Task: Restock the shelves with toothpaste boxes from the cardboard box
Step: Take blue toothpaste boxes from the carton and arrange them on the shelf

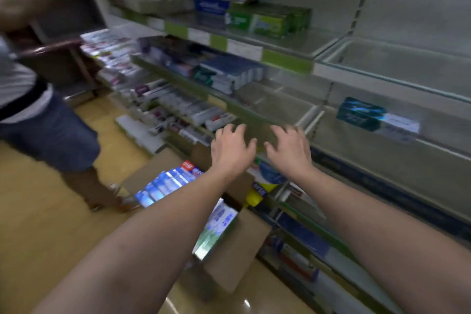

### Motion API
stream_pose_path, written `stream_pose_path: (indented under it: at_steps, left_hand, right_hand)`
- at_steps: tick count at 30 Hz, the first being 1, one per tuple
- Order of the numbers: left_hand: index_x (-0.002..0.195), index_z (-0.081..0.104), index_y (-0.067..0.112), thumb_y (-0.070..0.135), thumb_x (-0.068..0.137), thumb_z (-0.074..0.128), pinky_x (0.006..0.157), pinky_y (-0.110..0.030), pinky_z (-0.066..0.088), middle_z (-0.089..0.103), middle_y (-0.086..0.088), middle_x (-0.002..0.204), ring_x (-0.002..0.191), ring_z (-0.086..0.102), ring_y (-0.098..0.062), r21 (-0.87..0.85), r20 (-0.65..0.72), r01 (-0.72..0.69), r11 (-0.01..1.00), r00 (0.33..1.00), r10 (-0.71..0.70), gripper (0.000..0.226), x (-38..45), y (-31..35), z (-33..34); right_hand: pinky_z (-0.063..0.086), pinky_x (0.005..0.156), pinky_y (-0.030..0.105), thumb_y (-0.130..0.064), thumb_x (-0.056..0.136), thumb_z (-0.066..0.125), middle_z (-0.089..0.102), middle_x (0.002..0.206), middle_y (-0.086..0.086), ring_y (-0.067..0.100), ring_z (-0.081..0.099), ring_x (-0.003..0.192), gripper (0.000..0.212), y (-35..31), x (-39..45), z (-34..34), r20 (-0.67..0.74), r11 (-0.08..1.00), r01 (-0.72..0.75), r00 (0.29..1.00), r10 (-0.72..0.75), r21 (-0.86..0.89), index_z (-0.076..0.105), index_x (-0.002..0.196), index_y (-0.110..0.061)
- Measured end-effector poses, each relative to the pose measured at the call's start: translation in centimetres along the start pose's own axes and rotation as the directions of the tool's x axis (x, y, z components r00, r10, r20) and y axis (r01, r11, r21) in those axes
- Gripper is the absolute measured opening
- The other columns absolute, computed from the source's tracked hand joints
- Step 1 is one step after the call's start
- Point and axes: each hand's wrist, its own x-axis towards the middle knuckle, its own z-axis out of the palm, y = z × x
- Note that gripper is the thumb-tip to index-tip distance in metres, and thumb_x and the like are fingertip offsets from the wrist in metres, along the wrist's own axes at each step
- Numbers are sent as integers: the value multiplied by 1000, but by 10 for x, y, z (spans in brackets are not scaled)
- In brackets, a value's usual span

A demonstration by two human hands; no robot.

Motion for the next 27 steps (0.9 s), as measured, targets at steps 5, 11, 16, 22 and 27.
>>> stream_pose_path:
  at_steps: [5,11,16,22,27]
  left_hand:
    - [139,56,20,46,95,57,105,-42,41,56,-12,136,126,47,-37,-55,-39,204,977,978,-206,51,-27,-86,-23]
    - [137,58,15,40,98,55,103,-43,42,57,-15,134,125,48,-38,-103,-29,384,918,921,-389,47,-57,-160,-17]
    - [140,56,15,38,94,58,106,-44,41,56,-15,138,127,49,-37,-111,30,502,858,864,-502,51,-68,-198,20]
    - [142,54,16,36,95,58,104,-42,43,55,-11,139,130,47,-33,-53,139,574,817,815,-563,51,-58,-207,69]
    - [144,51,17,36,95,59,106,-43,43,52,-12,142,132,44,-33,-14,228,653,757,739,-634,53,-44,-220,105]
  right_hand:
    - [41,103,43,-39,87,61,56,133,6,31,44,123,52,-69,-19,51,118,991,120,985,-126,54,55,136,-22]
    - [41,101,41,-38,88,58,56,131,9,32,46,120,52,-101,-33,108,293,978,207,933,-209,37,53,137,-21]
    - [42,96,41,-37,90,55,56,130,4,31,45,119,45,-96,-37,154,439,975,221,873,-213,33,54,133,-23]
    - [42,99,38,-36,91,57,54,136,5,29,45,123,54,-80,-25,207,603,983,179,781,-162,34,48,142,-23]
    - [42,99,38,-36,91,58,53,138,6,30,44,124,54,-73,-6,248,693,988,143,705,-147,64,48,142,-21]
